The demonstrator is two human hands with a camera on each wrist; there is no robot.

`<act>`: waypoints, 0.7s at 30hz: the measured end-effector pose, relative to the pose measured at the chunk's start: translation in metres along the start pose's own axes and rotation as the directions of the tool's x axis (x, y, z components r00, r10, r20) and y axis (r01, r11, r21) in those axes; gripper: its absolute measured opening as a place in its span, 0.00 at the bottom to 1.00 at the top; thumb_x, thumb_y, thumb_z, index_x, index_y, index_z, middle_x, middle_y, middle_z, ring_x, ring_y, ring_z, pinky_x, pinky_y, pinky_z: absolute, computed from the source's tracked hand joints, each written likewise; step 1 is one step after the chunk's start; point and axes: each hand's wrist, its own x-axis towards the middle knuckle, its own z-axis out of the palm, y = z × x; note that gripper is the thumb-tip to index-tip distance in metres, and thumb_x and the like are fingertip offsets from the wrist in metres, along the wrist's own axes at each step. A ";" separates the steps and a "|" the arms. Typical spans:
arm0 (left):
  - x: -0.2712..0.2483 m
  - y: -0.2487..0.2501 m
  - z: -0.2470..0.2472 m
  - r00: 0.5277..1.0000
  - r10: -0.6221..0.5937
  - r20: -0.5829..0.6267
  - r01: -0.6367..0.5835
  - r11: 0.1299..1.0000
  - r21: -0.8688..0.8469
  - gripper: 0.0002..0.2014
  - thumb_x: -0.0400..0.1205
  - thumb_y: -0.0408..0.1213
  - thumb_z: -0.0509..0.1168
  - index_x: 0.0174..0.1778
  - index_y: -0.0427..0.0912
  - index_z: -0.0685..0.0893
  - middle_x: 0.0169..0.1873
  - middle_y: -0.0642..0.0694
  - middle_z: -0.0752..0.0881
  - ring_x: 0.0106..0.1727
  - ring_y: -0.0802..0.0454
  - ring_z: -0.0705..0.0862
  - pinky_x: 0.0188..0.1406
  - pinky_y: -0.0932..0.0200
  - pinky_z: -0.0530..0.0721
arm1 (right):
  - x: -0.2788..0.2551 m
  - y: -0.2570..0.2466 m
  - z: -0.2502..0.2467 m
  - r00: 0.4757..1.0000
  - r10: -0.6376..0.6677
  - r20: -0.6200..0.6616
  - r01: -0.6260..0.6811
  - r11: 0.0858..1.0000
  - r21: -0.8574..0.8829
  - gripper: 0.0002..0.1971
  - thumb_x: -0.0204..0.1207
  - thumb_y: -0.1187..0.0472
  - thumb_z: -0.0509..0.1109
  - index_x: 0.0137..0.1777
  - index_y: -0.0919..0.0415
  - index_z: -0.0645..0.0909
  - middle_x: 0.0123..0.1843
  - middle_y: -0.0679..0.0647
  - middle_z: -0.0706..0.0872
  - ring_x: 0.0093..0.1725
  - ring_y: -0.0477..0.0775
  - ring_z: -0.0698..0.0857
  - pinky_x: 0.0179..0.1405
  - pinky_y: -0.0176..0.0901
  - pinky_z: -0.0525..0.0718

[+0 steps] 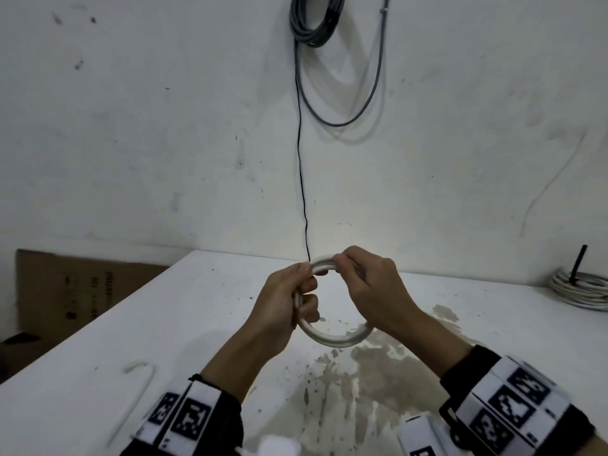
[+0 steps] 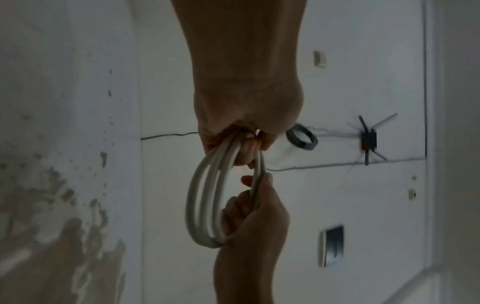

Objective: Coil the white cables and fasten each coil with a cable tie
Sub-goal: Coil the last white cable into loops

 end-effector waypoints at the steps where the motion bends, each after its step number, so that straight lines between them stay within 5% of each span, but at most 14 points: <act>1: -0.001 0.002 -0.002 0.999 -0.032 0.031 0.034 0.996 -0.078 0.14 0.87 0.36 0.49 0.43 0.37 0.78 0.23 0.52 0.66 0.17 0.57 0.61 0.19 0.64 0.66 | 0.000 0.001 0.001 1.000 -0.009 0.020 0.010 1.000 -0.004 0.14 0.82 0.63 0.61 0.36 0.70 0.74 0.21 0.50 0.67 0.25 0.49 0.68 0.23 0.33 0.64; 6: -0.008 0.004 -0.002 0.979 0.170 -0.109 -0.138 0.957 0.254 0.13 0.87 0.39 0.53 0.55 0.44 0.84 0.18 0.55 0.67 0.17 0.58 0.65 0.17 0.66 0.68 | 0.005 -0.001 0.014 0.998 -0.023 0.060 0.026 0.998 -0.049 0.15 0.84 0.60 0.57 0.38 0.68 0.73 0.22 0.50 0.69 0.22 0.52 0.67 0.22 0.35 0.65; 10: -0.016 0.010 -0.030 0.954 0.201 -0.221 -0.125 0.941 0.316 0.12 0.86 0.34 0.56 0.51 0.38 0.85 0.14 0.56 0.67 0.14 0.58 0.64 0.15 0.67 0.65 | 0.005 -0.026 0.027 0.954 0.148 0.261 -0.170 0.984 0.062 0.17 0.85 0.55 0.55 0.39 0.65 0.75 0.26 0.51 0.75 0.24 0.49 0.73 0.29 0.39 0.75; 14: -0.043 0.025 -0.082 0.989 0.016 -0.149 0.020 0.972 0.233 0.12 0.85 0.32 0.57 0.48 0.31 0.85 0.16 0.53 0.61 0.14 0.59 0.58 0.13 0.70 0.58 | 0.000 -0.053 0.042 0.718 0.194 0.669 -0.459 0.854 0.245 0.17 0.85 0.54 0.56 0.46 0.67 0.78 0.32 0.60 0.85 0.32 0.55 0.87 0.38 0.44 0.86; 18: -0.074 0.031 -0.139 0.977 -0.118 -0.179 0.158 0.960 0.230 0.12 0.85 0.32 0.57 0.44 0.33 0.85 0.18 0.52 0.58 0.15 0.59 0.55 0.15 0.72 0.54 | 0.008 -0.066 0.082 0.492 0.129 0.861 -0.555 0.808 0.196 0.21 0.85 0.50 0.55 0.53 0.67 0.82 0.46 0.66 0.89 0.48 0.58 0.88 0.57 0.51 0.84; 21: -0.096 0.034 -0.180 0.952 -0.207 -0.227 0.252 0.949 0.190 0.13 0.84 0.32 0.58 0.41 0.35 0.87 0.18 0.52 0.57 0.15 0.60 0.54 0.15 0.73 0.53 | 0.017 -0.068 0.127 0.469 0.152 0.870 -0.543 0.826 0.148 0.17 0.84 0.57 0.57 0.58 0.71 0.80 0.47 0.64 0.87 0.46 0.58 0.87 0.51 0.50 0.85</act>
